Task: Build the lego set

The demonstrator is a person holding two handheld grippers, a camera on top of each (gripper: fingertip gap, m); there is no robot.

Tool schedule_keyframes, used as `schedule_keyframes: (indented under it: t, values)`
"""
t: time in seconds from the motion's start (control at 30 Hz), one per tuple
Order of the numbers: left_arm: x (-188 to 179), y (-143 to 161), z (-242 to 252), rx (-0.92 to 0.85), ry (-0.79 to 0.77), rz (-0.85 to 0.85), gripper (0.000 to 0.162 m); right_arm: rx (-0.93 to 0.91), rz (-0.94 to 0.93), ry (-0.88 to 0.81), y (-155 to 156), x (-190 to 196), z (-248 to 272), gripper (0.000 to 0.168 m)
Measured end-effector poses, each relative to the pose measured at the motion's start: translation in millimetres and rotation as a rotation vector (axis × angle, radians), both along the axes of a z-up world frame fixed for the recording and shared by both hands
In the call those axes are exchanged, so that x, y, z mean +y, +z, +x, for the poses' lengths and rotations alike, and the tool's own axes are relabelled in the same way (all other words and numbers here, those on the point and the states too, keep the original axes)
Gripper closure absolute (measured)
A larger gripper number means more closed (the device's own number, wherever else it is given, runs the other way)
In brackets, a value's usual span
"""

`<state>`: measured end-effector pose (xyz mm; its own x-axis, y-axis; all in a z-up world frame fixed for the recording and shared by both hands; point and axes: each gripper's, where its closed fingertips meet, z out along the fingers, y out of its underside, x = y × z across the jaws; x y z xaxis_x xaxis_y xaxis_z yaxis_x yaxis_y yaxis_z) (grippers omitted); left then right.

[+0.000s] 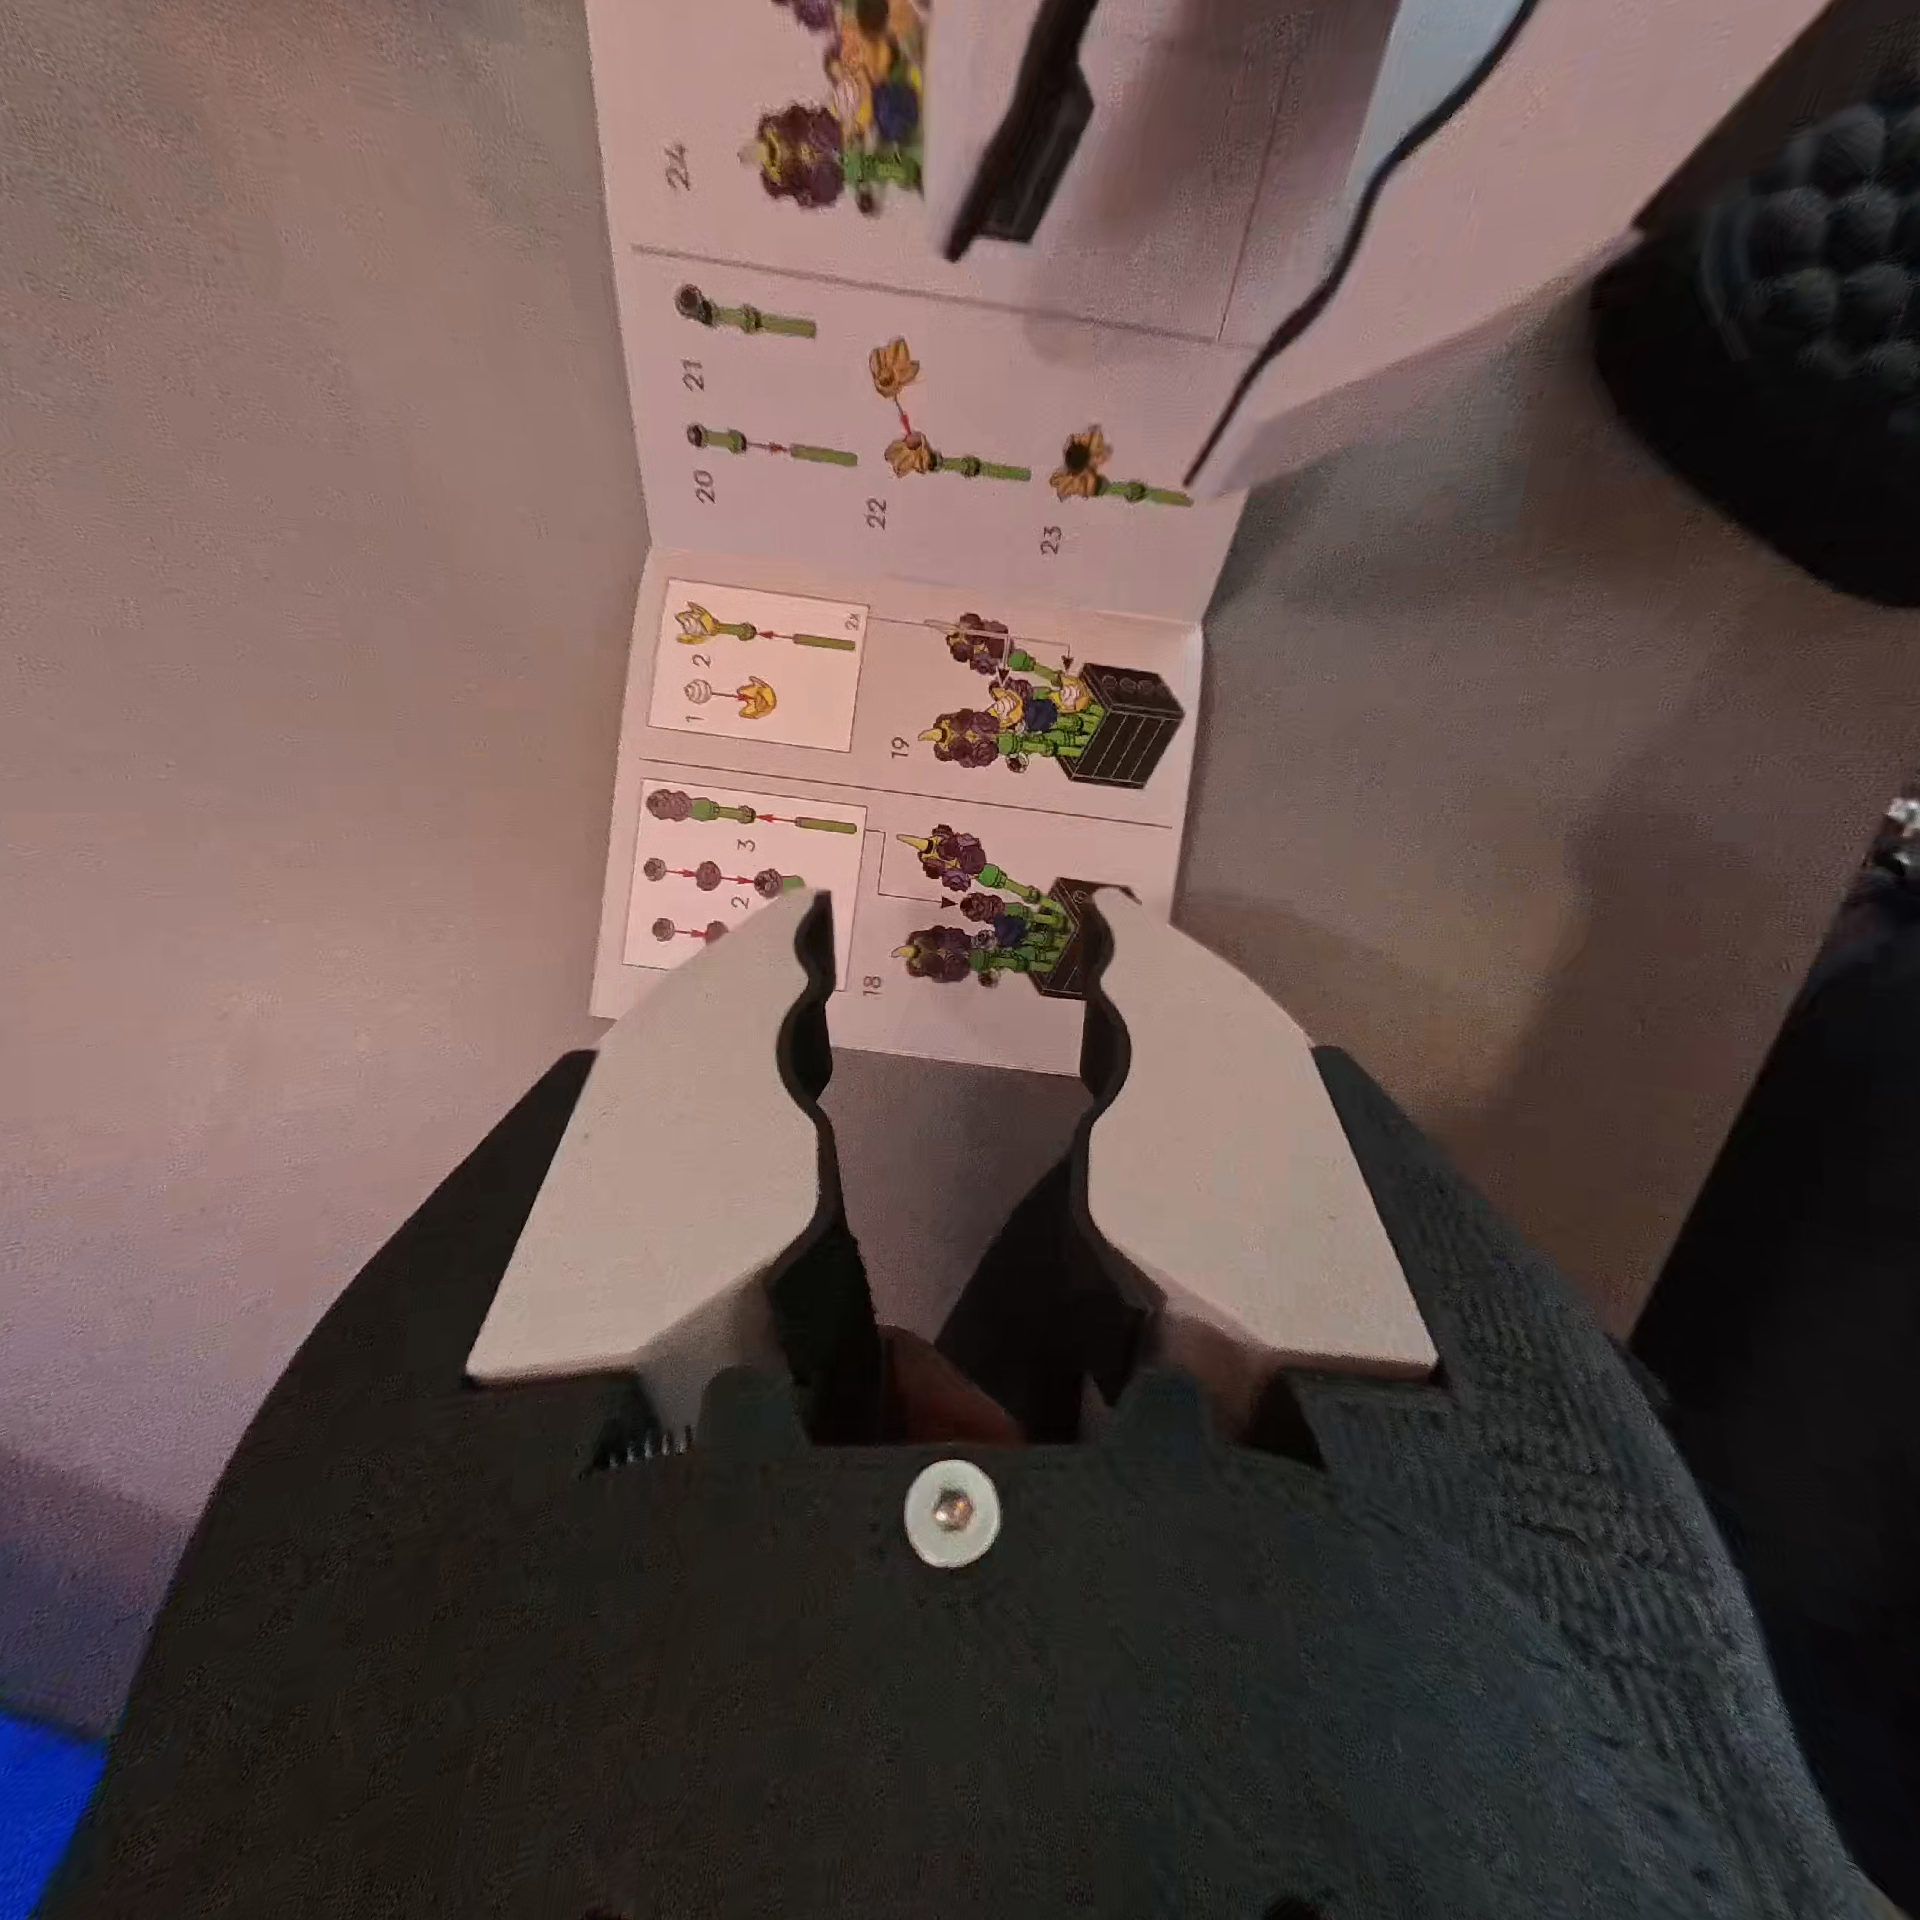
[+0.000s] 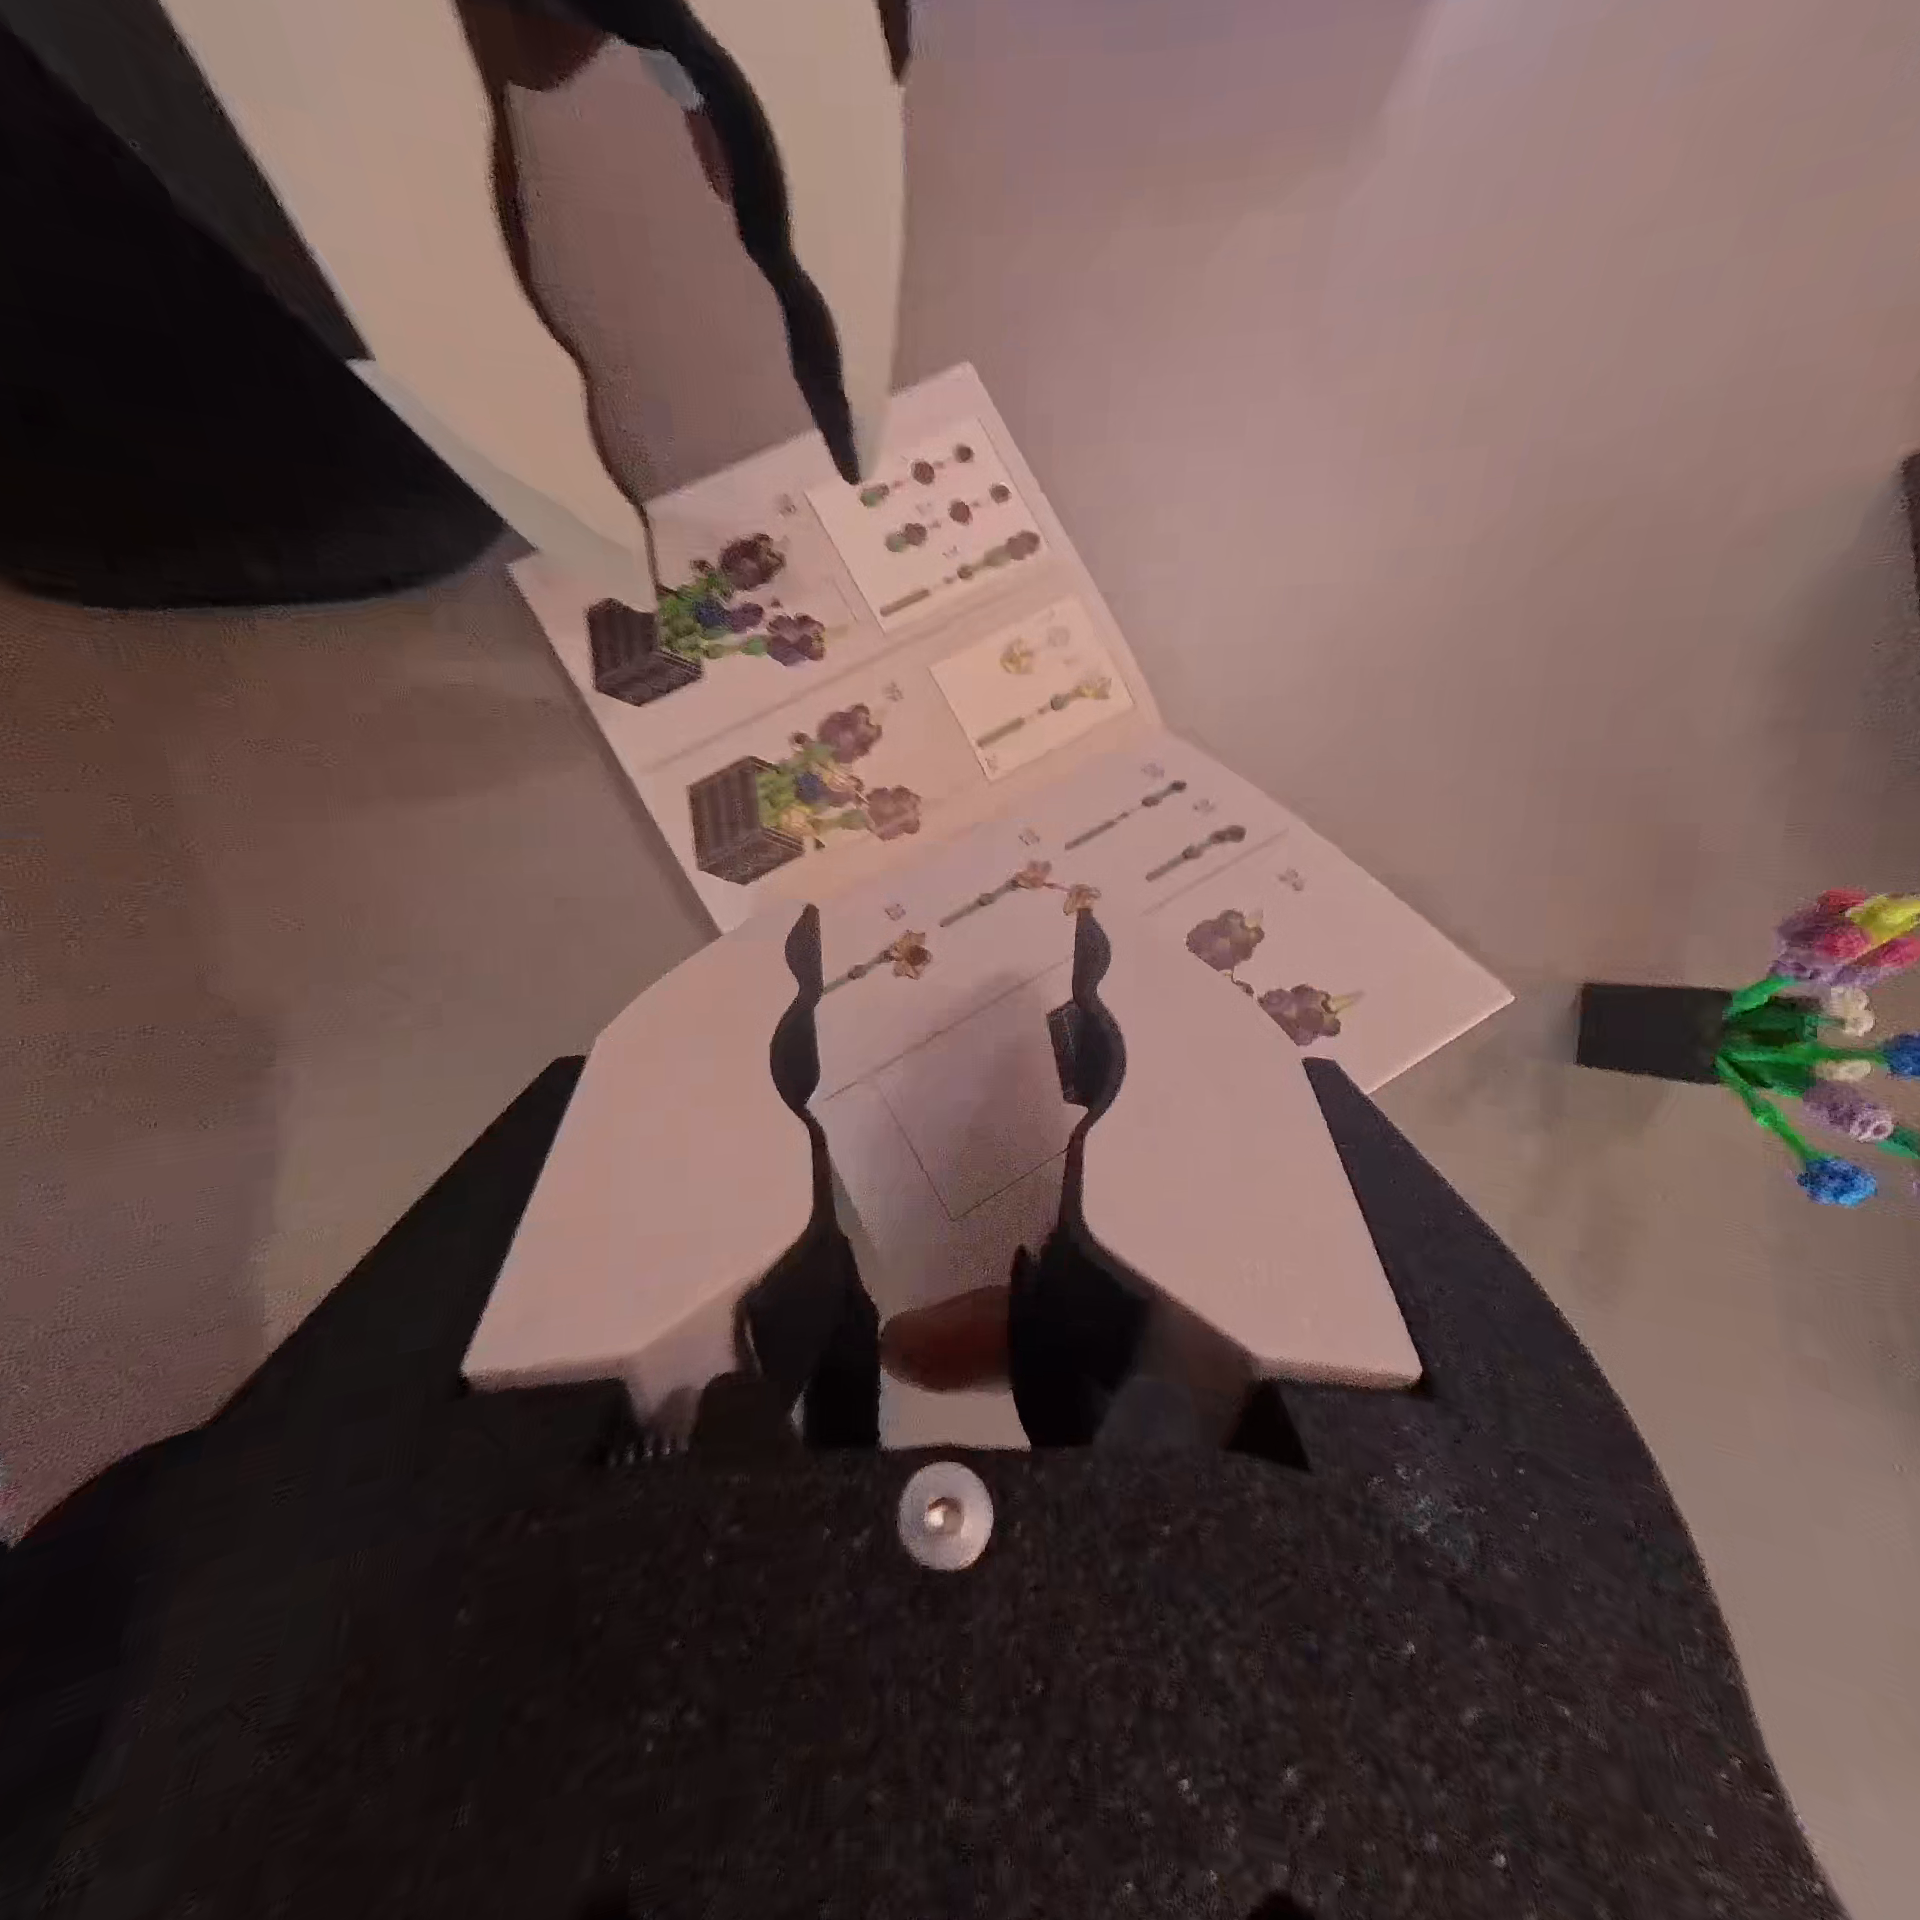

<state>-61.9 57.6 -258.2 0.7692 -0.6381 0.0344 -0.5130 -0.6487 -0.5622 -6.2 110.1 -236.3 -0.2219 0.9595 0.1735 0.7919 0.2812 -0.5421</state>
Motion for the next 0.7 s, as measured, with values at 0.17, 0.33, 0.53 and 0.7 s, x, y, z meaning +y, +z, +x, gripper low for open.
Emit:
schedule_keyframes:
  t: [0.17, 0.33, 0.53, 0.7]
  values:
    - [-2.6, -25.3, -6.0, 0.044, -0.015, -0.085, 0.117, -0.043, -0.043, -0.131, -28.7, 13.6, 14.9, 0.118]
    - [7.3, -27.9, -15.0, 0.073, 0.032, -0.05, 0.123, -0.066, -0.099, -0.219, -47.6, 5.5, 22.1, 0.122]
    - [16.2, -27.3, -37.8, 0.086, 0.157, -0.032, 0.111, 0.002, -0.17, -0.411, -49.0, -5.7, 15.5, 0.126]
    - [21.2, -25.2, -42.1, 0.072, 0.116, 0.055, 0.112, -0.011, -0.159, -0.402, -48.3, -11.2, 10.8, 0.128]
